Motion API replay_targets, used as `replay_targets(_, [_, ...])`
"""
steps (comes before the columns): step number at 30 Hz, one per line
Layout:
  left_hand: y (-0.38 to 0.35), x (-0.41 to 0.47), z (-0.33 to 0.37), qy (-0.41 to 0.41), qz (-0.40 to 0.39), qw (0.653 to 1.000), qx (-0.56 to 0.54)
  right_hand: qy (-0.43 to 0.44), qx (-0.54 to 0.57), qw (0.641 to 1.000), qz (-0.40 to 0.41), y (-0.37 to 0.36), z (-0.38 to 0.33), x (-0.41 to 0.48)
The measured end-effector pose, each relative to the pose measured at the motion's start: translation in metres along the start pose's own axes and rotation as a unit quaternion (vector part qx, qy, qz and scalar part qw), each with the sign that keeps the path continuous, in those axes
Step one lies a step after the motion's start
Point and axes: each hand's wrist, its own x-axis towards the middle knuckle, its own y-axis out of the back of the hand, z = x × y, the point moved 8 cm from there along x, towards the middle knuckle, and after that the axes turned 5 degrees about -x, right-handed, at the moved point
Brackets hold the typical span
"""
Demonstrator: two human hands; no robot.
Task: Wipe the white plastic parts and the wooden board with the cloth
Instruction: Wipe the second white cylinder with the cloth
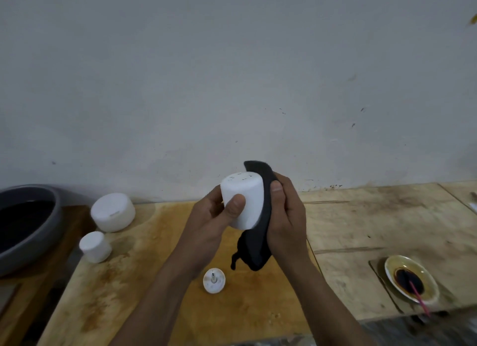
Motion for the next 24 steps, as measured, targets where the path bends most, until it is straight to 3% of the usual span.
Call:
replay_targets(2, [0.007,0.001,-0.006,0.010,0.018,1.000,0.005,-0.070,0.038,0.996,-0.047,-0.005,0.013,0.003])
replay_targets(5, [0.009,0.001,-0.011,0.012,0.040,0.999,0.020,-0.102,0.038,0.993,-0.053,-0.009,0.021,-0.001])
replay_targets(9, [0.003,-0.001,-0.012,0.018,0.034,0.999,-0.038,-0.006,0.017,0.999,-0.036,-0.016,0.006,-0.013])
replay_targets(12, [0.005,-0.003,-0.002,-0.009,0.032,0.999,0.014,0.025,0.007,0.999,-0.021,-0.021,-0.002,-0.014])
replay_targets(18, [0.022,-0.004,-0.001,-0.024,0.055,0.998,0.032,-0.100,0.068,0.992,-0.029,-0.023,0.009,-0.010])
replay_targets(22, [0.014,-0.006,0.000,-0.010,0.015,0.999,-0.050,-0.013,0.014,1.000,0.009,-0.023,-0.005,-0.015])
replay_targets(24, [0.015,-0.006,0.000,-0.020,0.015,0.999,-0.039,0.030,-0.008,0.999,0.013,-0.026,-0.012,-0.017])
